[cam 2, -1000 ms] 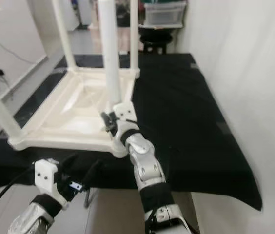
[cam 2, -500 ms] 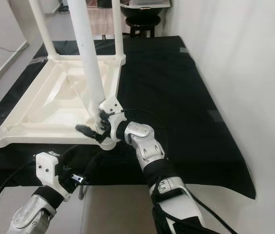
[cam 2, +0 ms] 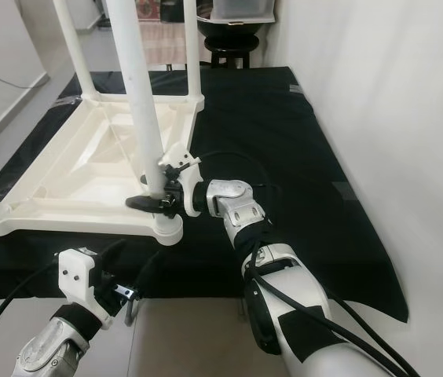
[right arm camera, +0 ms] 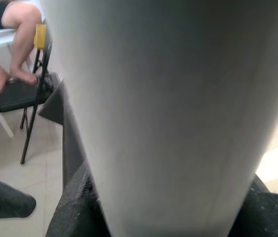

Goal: Building children table

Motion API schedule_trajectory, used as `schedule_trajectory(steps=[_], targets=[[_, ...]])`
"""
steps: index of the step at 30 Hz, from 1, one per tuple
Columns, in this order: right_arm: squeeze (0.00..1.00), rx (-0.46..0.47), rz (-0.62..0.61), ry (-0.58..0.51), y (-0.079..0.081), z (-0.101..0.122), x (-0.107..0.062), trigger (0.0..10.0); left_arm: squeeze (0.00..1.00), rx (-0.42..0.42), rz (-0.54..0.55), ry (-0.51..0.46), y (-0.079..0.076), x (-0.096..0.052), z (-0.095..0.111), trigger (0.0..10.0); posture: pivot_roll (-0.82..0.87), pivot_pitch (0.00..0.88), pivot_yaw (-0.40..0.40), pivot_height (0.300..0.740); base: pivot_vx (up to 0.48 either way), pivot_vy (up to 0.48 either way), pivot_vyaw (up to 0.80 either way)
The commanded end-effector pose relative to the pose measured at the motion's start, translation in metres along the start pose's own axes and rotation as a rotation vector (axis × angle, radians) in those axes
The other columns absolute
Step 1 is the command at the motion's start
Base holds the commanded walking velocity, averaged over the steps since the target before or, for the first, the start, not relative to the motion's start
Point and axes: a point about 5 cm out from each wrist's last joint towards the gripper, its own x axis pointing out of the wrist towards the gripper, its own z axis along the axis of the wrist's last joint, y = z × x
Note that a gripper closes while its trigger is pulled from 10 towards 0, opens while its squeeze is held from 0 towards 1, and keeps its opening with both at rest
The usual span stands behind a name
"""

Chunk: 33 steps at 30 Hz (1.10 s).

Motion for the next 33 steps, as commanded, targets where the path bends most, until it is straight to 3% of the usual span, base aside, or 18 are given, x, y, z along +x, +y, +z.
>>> schedule_trajectory(steps=[1,8,9,10,11,12,13,14,15,16,19,21,22,24,25,26,30,33], targets=[[0.00,0.038,0.040,0.036,0.006,-0.012,0.002,0.0,0.00,0.008,0.004,0.018,0.000,-0.002,-0.003,10.0,0.04,0.041,0.011,0.740,0.000,0.000,0.00],[0.00,0.044,0.007,0.055,0.001,-0.028,-0.014,0.0,0.00,0.004,0.000,0.020,-0.001,-0.004,-0.003,10.0,0.03,0.052,0.018,0.740,0.000,0.000,0.00],[0.00,0.038,-0.129,0.090,-0.002,-0.040,-0.018,0.0,0.00,0.003,-0.001,0.021,-0.001,-0.006,-0.002,10.0,0.03,0.060,0.012,0.740,0.000,0.000,0.00],[0.00,0.129,-0.513,0.104,-0.001,-0.058,-0.023,0.0,0.00,0.004,0.000,0.022,0.000,-0.008,-0.001,10.0,0.02,0.077,0.019,0.740,0.000,0.000,0.00],[0.00,0.176,-0.675,0.138,0.018,-0.074,-0.030,0.0,0.00,0.004,0.001,0.023,0.001,-0.010,0.000,10.0,0.02,0.080,0.022,0.740,0.000,0.000,0.00],[0.00,0.188,-0.734,0.144,0.046,-0.082,-0.031,0.0,0.00,0.003,0.003,0.024,0.002,-0.010,0.001,10.0,0.00,0.094,0.042,0.740,0.000,0.000,0.00],[0.00,0.188,-0.734,0.144,0.046,-0.082,-0.031,0.0,0.00,0.003,0.003,0.024,0.002,-0.010,0.001,10.0,0.00,0.094,0.042,0.740,0.000,0.000,0.00],[0.00,0.181,-0.717,0.144,0.072,-0.084,-0.028,0.0,0.00,0.001,0.004,0.025,0.003,-0.011,0.001,10.0,-0.01,0.094,0.046,0.740,0.000,0.000,0.00],[0.00,0.181,-0.717,0.144,0.072,-0.084,-0.028,0.0,0.00,0.001,0.004,0.025,0.003,-0.011,0.001,10.0,-0.01,0.094,0.046,0.740,0.000,0.000,0.00],[0.00,0.118,-0.661,0.118,0.075,-0.077,-0.021,0.0,0.00,0.000,-0.001,0.028,0.004,-0.010,0.001,10.0,-0.04,0.078,0.058,0.740,0.000,0.000,0.00],[0.00,0.034,-0.654,0.074,0.048,-0.058,-0.011,0.0,0.00,-0.004,-0.022,0.035,0.005,-0.007,-0.001,10.0,0.00,0.071,0.037,0.740,0.000,0.000,0.00],[0.00,0.039,-0.637,0.069,0.046,-0.056,-0.006,0.0,0.00,-0.001,-0.025,0.036,0.005,-0.007,-0.001,10.0,0.00,0.071,0.044,0.740,0.000,0.000,0.00],[0.00,0.036,-0.621,0.054,0.044,-0.053,-0.003,10.0,0.00,0.001,-0.013,0.032,0.005,-0.007,0.000,10.0,0.01,0.072,0.042,0.740,0.000,0.000,0.00],[0.00,0.034,-0.610,0.044,0.042,-0.051,-0.001,10.0,0.00,0.003,-0.004,0.029,0.006,-0.007,0.000,10.0,0.00,0.070,0.042,0.740,0.000,0.000,0.00],[0.74,0.047,-0.586,0.024,0.038,-0.048,0.000,10.0,0.00,0.005,0.001,0.027,0.006,-0.007,0.000,10.0,0.00,0.068,0.037,0.740,0.000,0.000,0.00],[1.00,0.052,-0.571,0.009,0.036,-0.043,0.000,10.0,0.00,0.006,0.002,0.026,0.005,-0.007,0.000,10.0,0.00,0.068,0.037,0.740,0.000,0.000,0.00],[1.00,0.072,-0.530,-0.023,0.032,-0.030,-0.002,10.0,0.00,0.006,0.002,0.026,0.006,-0.006,0.000,10.0,0.01,0.065,0.036,0.740,0.000,0.000,0.00],[1.00,0.093,-0.425,-0.073,0.027,-0.017,-0.001,10.0,0.00,0.005,0.001,0.027,0.006,-0.006,0.000,10.0,0.01,0.058,0.036,0.740,0.000,0.000,0.00]])
